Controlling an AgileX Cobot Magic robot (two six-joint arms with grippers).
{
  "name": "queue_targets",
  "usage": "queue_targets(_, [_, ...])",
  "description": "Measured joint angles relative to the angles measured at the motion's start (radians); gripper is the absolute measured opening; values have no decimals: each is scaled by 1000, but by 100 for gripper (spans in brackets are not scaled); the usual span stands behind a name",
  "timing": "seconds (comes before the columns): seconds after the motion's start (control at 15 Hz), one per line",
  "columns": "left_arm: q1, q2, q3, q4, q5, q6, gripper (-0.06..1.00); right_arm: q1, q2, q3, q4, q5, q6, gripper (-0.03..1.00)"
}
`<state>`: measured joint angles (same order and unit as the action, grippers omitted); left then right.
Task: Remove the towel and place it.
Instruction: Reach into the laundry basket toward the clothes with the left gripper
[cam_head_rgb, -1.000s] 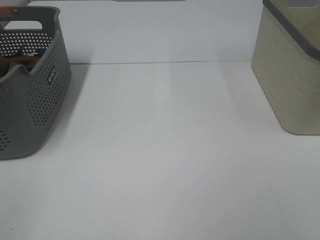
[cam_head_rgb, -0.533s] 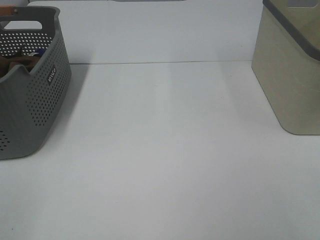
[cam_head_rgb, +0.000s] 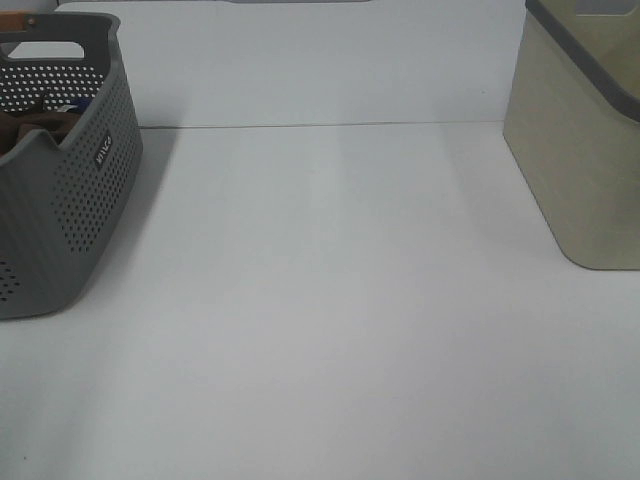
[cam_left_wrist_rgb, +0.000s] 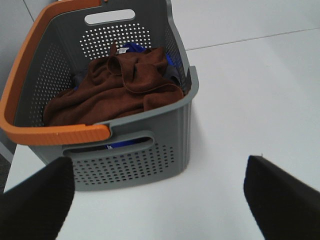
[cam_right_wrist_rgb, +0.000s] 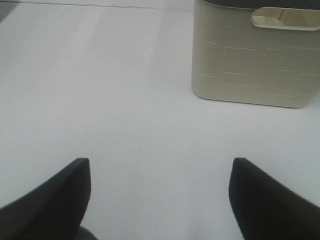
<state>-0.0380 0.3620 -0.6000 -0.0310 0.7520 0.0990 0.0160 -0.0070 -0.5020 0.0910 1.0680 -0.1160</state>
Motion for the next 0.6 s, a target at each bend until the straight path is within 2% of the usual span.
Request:
queue_targets(0.13, [0,189,-63,19,-65,0,87,0,0,0,0,0,0,73])
queue_targets(0.6, [0,818,-479,57,-77,-11,87,0,0,0,0,0,0,73])
